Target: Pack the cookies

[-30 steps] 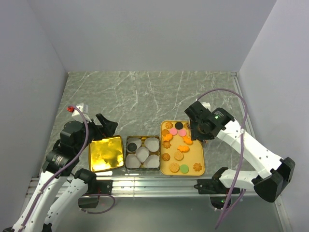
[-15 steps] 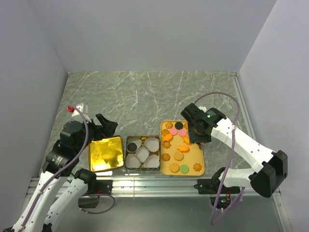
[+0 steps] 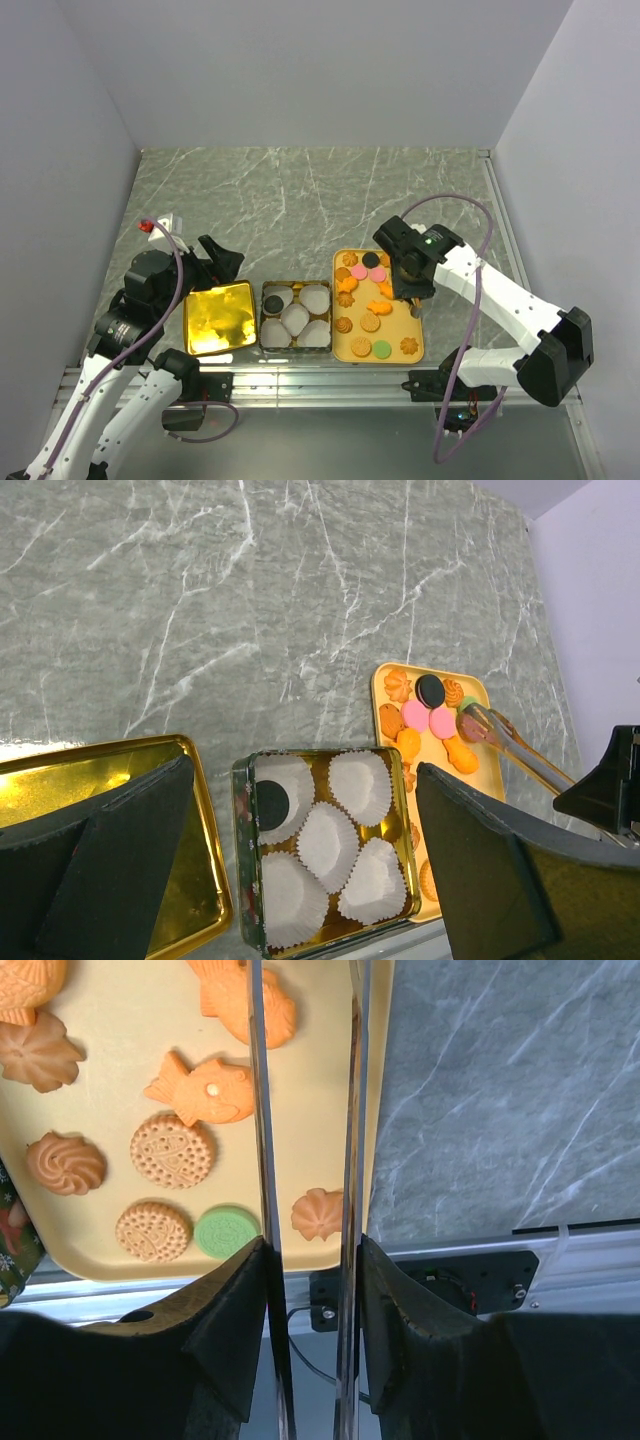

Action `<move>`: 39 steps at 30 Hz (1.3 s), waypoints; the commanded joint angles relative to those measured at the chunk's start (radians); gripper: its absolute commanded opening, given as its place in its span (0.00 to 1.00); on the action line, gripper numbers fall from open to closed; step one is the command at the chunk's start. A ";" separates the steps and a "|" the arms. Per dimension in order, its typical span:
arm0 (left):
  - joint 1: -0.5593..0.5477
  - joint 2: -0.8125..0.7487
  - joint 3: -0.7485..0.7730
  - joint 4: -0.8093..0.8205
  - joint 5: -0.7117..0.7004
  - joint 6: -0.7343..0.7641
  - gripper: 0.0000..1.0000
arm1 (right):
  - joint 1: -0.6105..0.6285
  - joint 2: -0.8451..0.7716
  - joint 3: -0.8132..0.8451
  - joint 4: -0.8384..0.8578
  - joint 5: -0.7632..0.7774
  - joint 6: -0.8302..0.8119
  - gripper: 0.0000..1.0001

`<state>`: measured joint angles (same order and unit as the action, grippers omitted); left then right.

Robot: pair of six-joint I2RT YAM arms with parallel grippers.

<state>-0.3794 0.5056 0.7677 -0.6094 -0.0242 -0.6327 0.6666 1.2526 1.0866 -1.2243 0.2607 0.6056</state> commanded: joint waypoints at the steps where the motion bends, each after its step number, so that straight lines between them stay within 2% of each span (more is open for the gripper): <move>1: -0.004 -0.009 0.001 0.023 -0.011 -0.005 1.00 | -0.005 0.008 0.059 -0.020 0.031 0.013 0.40; 9: -0.003 -0.039 -0.001 0.031 -0.011 -0.002 0.99 | -0.012 0.062 0.303 -0.113 0.028 -0.013 0.38; 18: -0.004 -0.038 -0.001 0.030 -0.016 -0.002 0.99 | -0.010 0.133 0.524 -0.159 -0.055 -0.044 0.33; 25: -0.004 -0.050 -0.001 0.031 -0.013 0.001 0.99 | 0.036 0.139 0.575 -0.075 -0.178 -0.056 0.29; 33: -0.004 -0.047 0.001 0.030 -0.020 -0.001 1.00 | 0.209 0.168 0.570 -0.075 -0.150 0.000 0.28; 39: -0.004 -0.044 -0.001 0.030 -0.026 -0.001 0.99 | 0.294 0.215 0.584 -0.081 -0.130 0.034 0.27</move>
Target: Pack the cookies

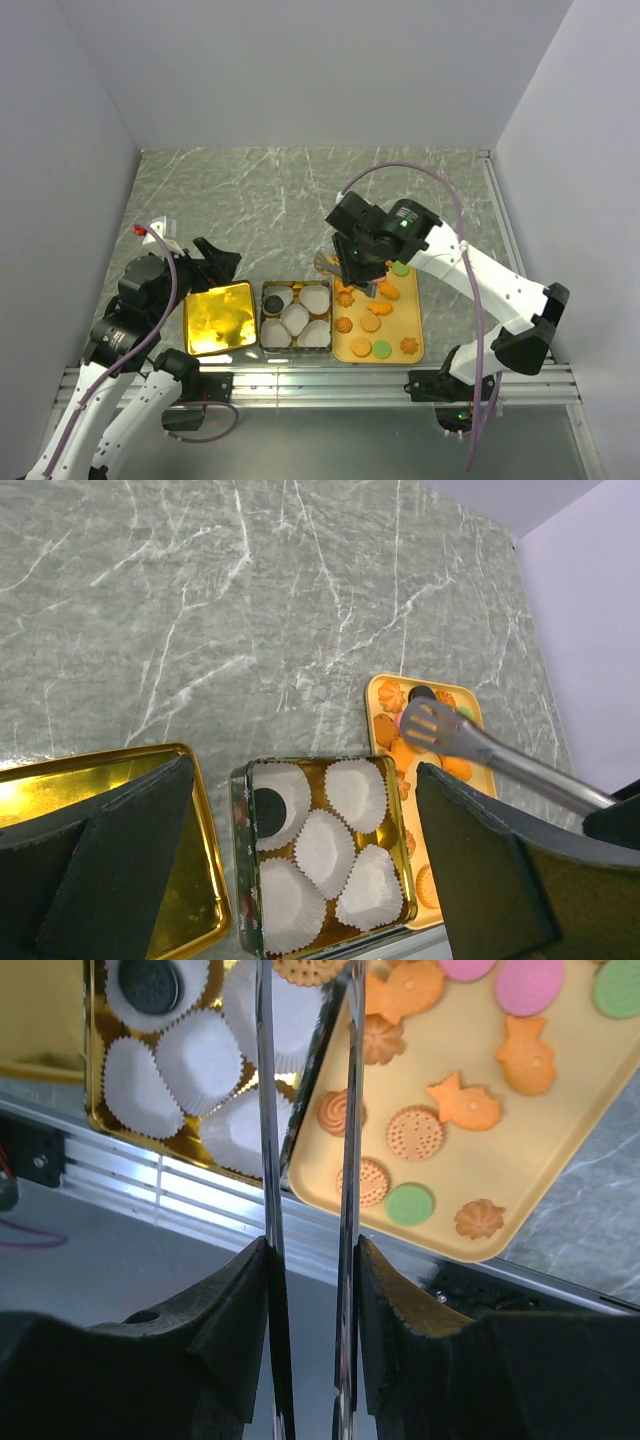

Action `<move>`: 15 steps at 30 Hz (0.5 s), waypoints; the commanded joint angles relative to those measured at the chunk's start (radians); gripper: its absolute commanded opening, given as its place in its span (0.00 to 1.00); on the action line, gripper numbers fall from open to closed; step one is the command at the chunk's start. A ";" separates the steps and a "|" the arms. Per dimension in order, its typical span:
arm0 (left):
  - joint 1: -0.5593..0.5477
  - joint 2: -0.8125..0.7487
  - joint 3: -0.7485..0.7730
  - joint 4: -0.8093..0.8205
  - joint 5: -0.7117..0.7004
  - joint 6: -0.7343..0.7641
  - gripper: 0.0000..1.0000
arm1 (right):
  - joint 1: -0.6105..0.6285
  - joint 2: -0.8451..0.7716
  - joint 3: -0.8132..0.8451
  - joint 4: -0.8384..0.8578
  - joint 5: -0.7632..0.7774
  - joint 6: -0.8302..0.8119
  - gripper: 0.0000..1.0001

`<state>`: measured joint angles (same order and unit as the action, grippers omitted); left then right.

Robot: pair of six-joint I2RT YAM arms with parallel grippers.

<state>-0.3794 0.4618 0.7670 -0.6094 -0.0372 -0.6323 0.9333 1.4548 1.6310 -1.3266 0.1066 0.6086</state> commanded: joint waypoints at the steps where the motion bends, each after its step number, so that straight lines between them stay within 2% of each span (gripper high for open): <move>1: -0.004 -0.002 0.002 0.030 -0.012 -0.001 1.00 | 0.048 0.025 0.043 0.021 0.021 0.034 0.27; 15: -0.004 0.006 0.002 0.030 -0.012 -0.001 0.99 | 0.142 0.087 0.021 0.018 0.047 0.060 0.27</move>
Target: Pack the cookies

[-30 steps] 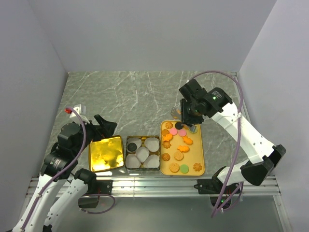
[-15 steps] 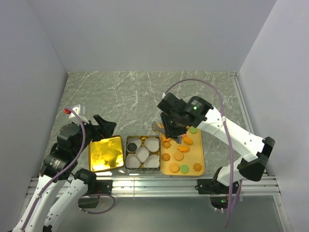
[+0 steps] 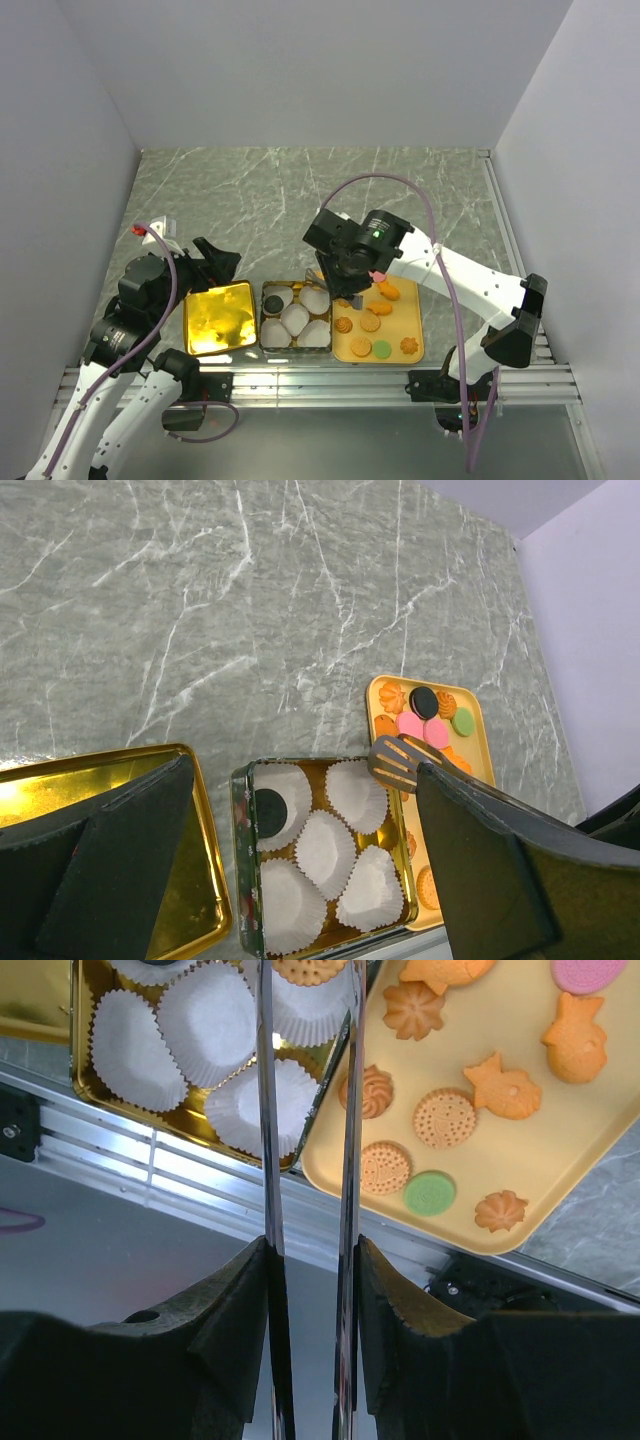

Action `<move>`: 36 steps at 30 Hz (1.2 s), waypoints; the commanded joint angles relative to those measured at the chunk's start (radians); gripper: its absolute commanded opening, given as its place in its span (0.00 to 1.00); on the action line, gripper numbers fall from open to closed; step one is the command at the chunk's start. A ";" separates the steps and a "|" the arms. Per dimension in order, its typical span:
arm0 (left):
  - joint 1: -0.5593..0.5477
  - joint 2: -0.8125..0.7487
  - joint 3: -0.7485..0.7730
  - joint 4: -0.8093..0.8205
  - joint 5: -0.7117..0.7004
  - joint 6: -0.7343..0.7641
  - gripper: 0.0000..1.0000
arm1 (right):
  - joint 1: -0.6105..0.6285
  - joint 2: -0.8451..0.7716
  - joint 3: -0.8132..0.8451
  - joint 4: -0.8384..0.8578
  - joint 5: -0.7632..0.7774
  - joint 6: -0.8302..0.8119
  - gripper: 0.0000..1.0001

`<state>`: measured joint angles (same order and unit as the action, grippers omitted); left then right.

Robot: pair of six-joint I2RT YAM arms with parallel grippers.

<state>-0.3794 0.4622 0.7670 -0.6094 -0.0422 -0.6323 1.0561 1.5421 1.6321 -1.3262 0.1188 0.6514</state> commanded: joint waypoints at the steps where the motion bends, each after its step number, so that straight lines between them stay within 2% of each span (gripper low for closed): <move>1: -0.004 0.004 0.000 0.030 -0.008 -0.001 0.99 | 0.022 0.001 0.012 0.019 0.039 0.017 0.27; 8: -0.004 -0.002 0.000 0.030 -0.010 -0.003 0.99 | 0.039 0.006 -0.018 0.027 0.042 0.027 0.28; 26: -0.003 -0.004 0.000 0.028 -0.016 -0.004 0.99 | 0.058 -0.013 -0.048 0.018 0.064 0.047 0.52; 36: -0.003 -0.002 0.002 0.028 -0.016 -0.004 0.99 | 0.059 -0.022 -0.038 0.013 0.077 0.059 0.53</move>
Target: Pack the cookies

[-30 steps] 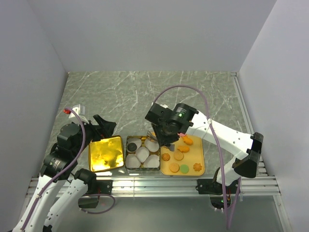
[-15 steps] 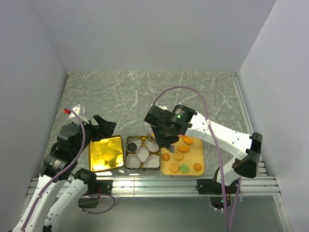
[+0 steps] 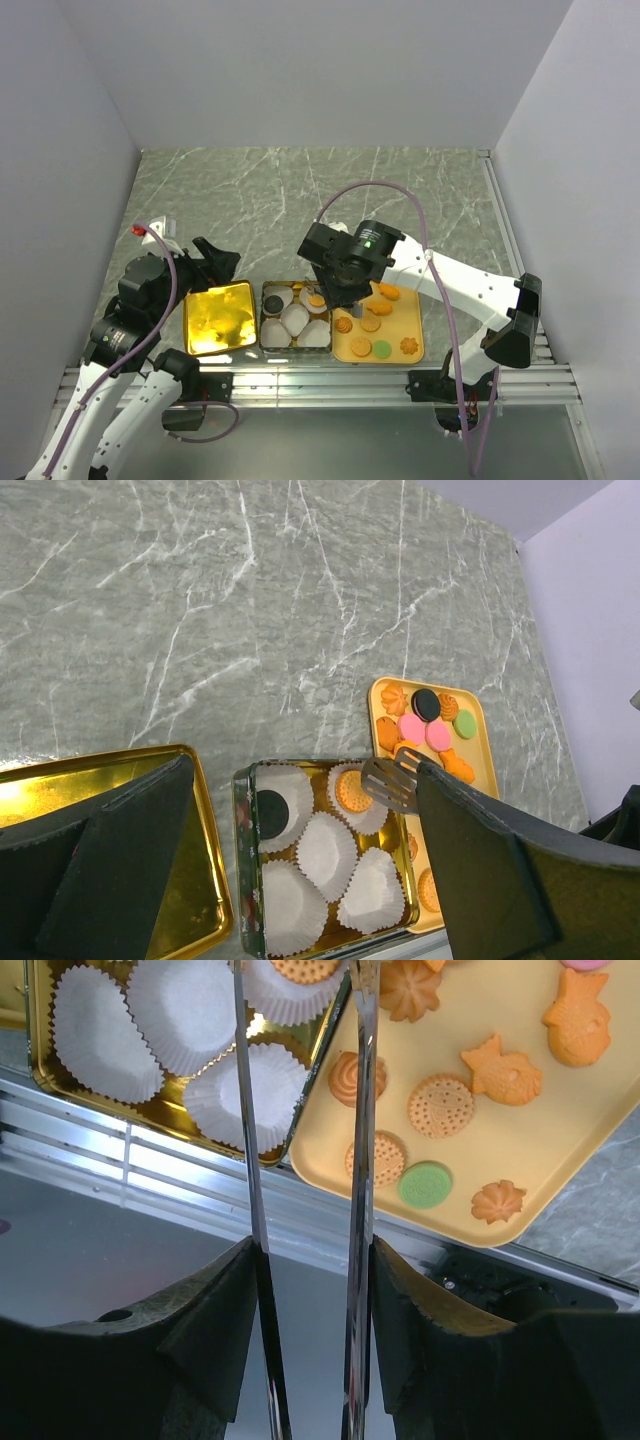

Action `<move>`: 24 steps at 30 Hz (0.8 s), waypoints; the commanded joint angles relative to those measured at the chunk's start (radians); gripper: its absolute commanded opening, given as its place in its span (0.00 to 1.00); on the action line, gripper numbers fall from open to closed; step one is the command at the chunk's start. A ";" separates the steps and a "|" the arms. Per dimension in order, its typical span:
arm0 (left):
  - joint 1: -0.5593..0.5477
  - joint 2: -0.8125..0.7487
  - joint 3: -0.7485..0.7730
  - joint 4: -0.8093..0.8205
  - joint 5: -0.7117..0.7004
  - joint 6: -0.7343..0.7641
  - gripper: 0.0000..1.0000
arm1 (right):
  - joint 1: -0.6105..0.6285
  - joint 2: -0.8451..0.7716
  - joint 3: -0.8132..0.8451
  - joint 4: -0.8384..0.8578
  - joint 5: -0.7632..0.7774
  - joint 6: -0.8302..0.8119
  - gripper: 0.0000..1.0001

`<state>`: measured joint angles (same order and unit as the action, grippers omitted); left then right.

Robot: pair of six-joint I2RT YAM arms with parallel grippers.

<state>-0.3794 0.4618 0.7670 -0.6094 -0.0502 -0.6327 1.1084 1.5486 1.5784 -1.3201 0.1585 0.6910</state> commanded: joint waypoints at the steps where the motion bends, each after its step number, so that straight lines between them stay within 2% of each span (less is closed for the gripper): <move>1: -0.003 0.000 0.000 0.028 -0.007 -0.004 1.00 | 0.007 -0.027 0.020 0.004 0.041 0.021 0.53; 12: -0.004 0.003 0.000 0.031 -0.002 -0.002 0.99 | 0.002 -0.062 0.078 -0.056 0.122 0.013 0.54; 24: -0.004 0.006 -0.002 0.033 0.009 -0.001 0.99 | -0.128 -0.225 -0.113 -0.004 0.102 -0.004 0.56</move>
<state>-0.3794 0.4622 0.7670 -0.6090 -0.0494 -0.6323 1.0080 1.3781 1.4895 -1.3396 0.2508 0.6888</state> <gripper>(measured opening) 0.995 0.565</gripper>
